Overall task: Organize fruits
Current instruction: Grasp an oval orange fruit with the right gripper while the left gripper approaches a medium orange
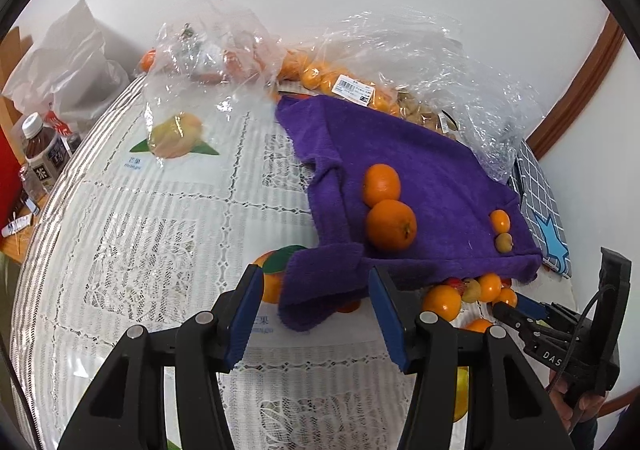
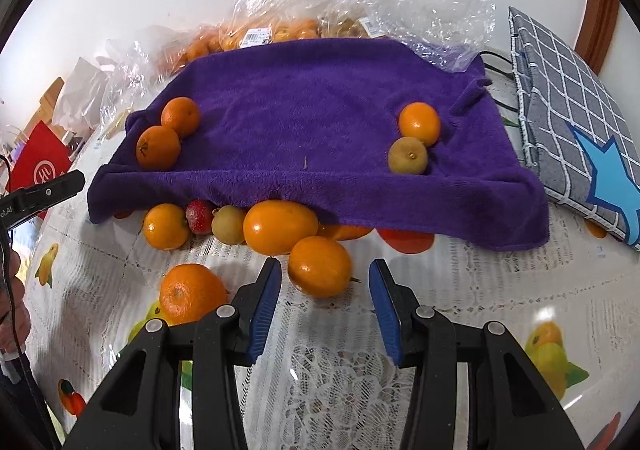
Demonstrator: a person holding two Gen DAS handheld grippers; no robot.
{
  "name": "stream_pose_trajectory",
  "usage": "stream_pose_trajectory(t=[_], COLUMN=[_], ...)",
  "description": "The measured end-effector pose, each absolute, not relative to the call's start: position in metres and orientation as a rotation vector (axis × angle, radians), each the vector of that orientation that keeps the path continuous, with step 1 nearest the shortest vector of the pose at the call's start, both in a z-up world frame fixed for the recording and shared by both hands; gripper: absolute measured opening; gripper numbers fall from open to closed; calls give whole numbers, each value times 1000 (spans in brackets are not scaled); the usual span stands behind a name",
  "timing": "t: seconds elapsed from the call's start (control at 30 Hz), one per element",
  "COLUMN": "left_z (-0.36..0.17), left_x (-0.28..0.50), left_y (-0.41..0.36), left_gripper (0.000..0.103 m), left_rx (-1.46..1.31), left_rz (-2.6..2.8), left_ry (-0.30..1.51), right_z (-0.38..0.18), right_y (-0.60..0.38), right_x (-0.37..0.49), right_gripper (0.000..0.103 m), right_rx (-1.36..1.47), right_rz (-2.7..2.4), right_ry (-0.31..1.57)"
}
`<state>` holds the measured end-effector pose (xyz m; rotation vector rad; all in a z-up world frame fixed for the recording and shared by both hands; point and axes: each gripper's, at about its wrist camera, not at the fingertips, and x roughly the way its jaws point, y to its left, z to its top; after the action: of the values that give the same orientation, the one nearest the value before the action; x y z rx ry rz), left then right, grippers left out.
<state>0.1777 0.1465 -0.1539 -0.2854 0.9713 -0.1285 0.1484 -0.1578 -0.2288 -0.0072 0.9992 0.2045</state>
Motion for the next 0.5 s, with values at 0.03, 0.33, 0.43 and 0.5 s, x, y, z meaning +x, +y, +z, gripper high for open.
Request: stream_pose_trajectory(t=[0.03, 0.33, 0.43, 0.5], left_z=[-155, -162, -163, -164], left_x=[178, 177, 176, 175], left_y=[147, 153, 153, 154], left_gripper=[52, 52, 52, 52], left_rx=[-289, -304, -305, -309], left_rz=[-130, -132, -131, -129], left_ry=[973, 984, 989, 991], right_z=[-230, -236, -236, -237], right_y=[-156, -143, -143, -143], right_x=[149, 154, 153, 152], right_gripper=[46, 46, 42, 38], right_rx=[-9, -73, -83, -86], right_rz=[206, 200, 201, 203], right_ry=[1001, 997, 989, 984])
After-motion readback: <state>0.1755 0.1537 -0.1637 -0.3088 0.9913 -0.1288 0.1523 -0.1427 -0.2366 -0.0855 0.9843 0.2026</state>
